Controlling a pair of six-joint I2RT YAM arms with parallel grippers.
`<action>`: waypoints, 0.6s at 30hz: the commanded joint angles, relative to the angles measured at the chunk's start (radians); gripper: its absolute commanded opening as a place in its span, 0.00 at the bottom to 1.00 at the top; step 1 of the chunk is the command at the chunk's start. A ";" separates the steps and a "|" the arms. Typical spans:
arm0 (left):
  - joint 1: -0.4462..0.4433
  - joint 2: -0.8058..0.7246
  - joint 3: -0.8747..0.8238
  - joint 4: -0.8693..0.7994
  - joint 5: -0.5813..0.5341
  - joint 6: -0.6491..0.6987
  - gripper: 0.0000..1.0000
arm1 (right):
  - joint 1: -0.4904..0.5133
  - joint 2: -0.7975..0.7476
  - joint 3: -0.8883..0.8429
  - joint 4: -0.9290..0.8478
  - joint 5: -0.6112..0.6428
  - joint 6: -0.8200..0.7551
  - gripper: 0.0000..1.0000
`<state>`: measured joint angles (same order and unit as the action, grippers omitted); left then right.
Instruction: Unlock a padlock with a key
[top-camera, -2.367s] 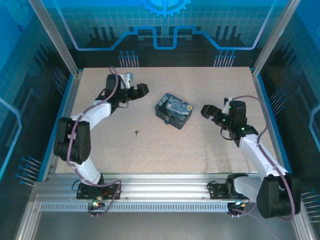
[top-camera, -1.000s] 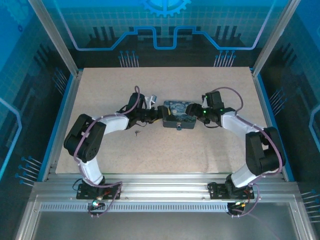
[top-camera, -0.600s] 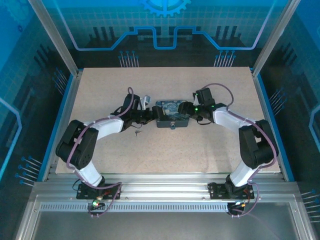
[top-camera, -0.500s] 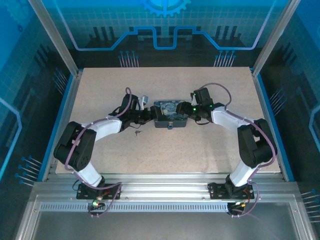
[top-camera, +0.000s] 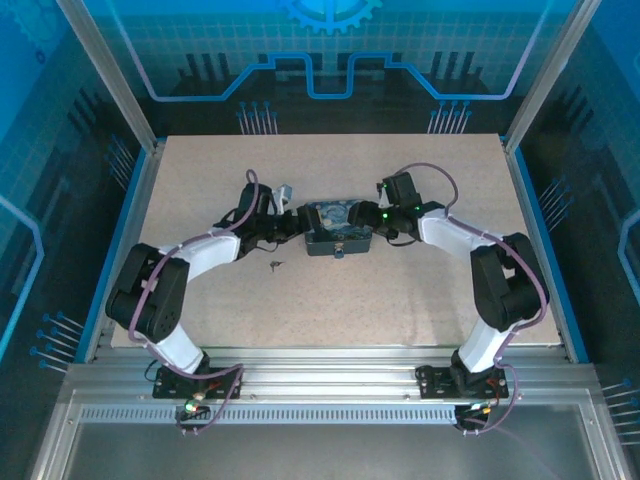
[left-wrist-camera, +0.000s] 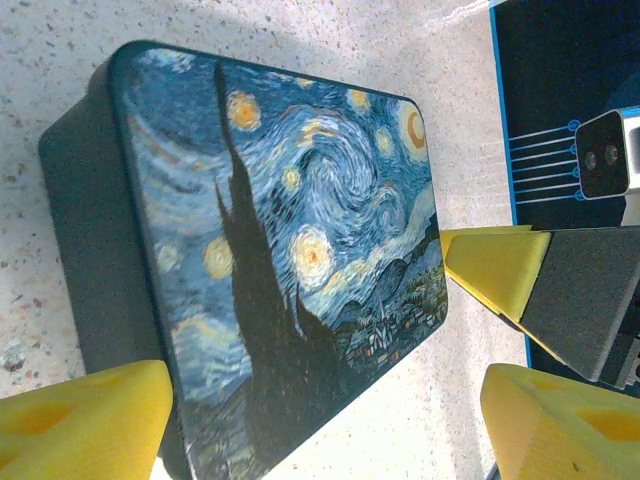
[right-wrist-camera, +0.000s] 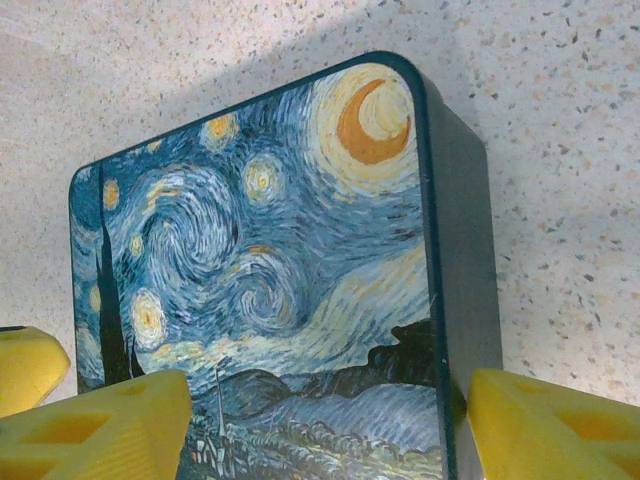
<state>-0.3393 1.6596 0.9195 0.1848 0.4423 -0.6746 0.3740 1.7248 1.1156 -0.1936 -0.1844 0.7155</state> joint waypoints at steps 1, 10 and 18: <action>0.005 0.032 0.044 -0.013 0.029 0.010 0.82 | 0.013 0.026 0.040 -0.019 -0.013 0.010 0.75; 0.010 0.068 0.106 -0.042 0.021 0.032 0.82 | 0.013 0.004 0.026 -0.027 -0.011 0.009 0.75; 0.029 0.027 0.075 -0.059 -0.008 0.029 0.84 | 0.002 -0.043 0.029 -0.082 0.019 -0.016 0.78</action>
<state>-0.3305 1.7138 1.0054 0.1585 0.4412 -0.6712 0.3740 1.7260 1.1282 -0.2291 -0.1829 0.7143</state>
